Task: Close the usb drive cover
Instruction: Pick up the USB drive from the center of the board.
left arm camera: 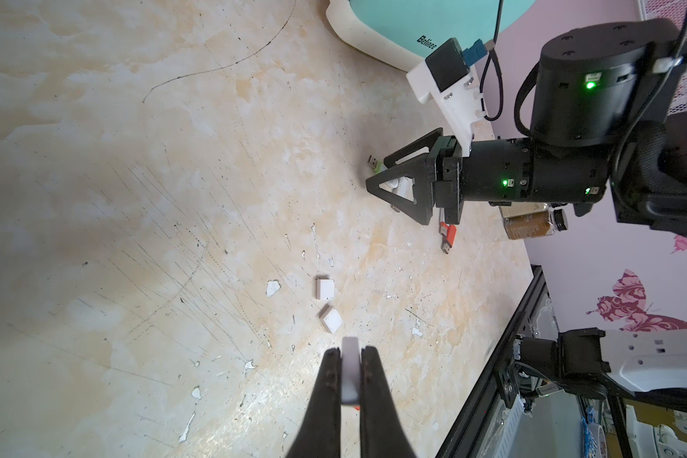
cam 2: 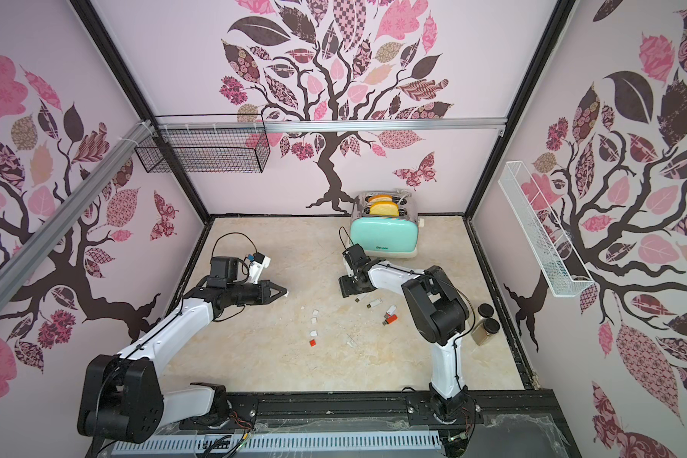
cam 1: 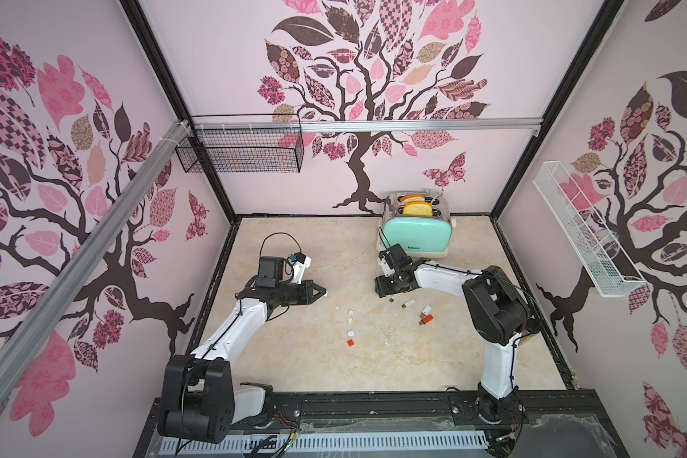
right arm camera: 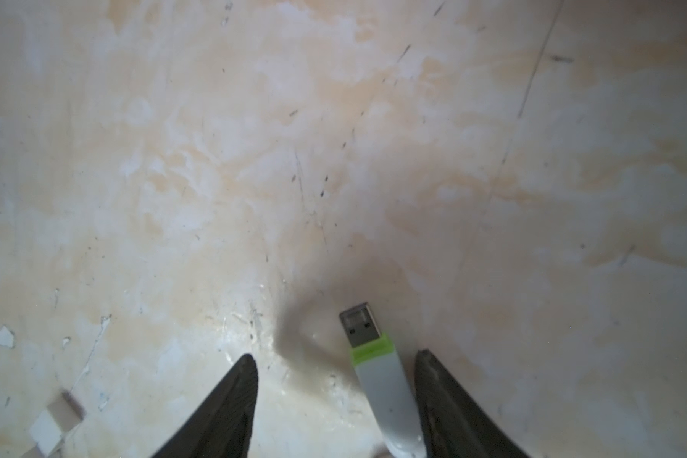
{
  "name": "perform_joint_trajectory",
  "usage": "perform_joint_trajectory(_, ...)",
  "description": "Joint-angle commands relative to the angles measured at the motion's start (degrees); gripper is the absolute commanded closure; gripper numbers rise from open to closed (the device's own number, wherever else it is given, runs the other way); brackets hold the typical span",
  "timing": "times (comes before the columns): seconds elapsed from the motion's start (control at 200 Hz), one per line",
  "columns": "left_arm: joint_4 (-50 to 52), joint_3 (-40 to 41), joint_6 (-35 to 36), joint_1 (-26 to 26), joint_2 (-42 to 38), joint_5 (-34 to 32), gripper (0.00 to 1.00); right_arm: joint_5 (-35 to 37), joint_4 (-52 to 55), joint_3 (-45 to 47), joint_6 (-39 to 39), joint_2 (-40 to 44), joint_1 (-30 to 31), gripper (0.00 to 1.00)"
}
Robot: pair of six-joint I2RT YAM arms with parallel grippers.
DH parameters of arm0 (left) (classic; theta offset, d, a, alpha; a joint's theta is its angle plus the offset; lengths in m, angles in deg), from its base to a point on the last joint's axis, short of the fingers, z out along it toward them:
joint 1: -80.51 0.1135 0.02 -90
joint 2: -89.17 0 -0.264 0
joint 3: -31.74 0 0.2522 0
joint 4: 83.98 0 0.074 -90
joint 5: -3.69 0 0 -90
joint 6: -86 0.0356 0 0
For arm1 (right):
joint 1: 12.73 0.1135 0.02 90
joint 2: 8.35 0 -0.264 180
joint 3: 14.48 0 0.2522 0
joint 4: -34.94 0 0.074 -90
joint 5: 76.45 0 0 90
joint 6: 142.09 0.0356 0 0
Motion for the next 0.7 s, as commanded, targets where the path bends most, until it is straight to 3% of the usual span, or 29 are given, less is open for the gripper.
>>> perform_joint_trajectory(0.0, -0.4, -0.1, 1.0, 0.3, -0.9, -0.1, 1.0, 1.3, 5.7, -3.2, -0.8, -0.5, 0.5, 0.37)
perform_joint_trajectory(0.18, 0.4, -0.3, 1.1, 0.5, -0.9, -0.2, 1.0, 3.1, 13.4, -9.0, -2.2, -2.3, 0.5, 0.4)
perform_joint_trajectory(0.695, -0.3, 0.0, 0.8, 0.4, -0.6, 0.3, 1.0, 5.7, 20.5, -16.9, -4.5, -9.4, 0.4, 0.49)
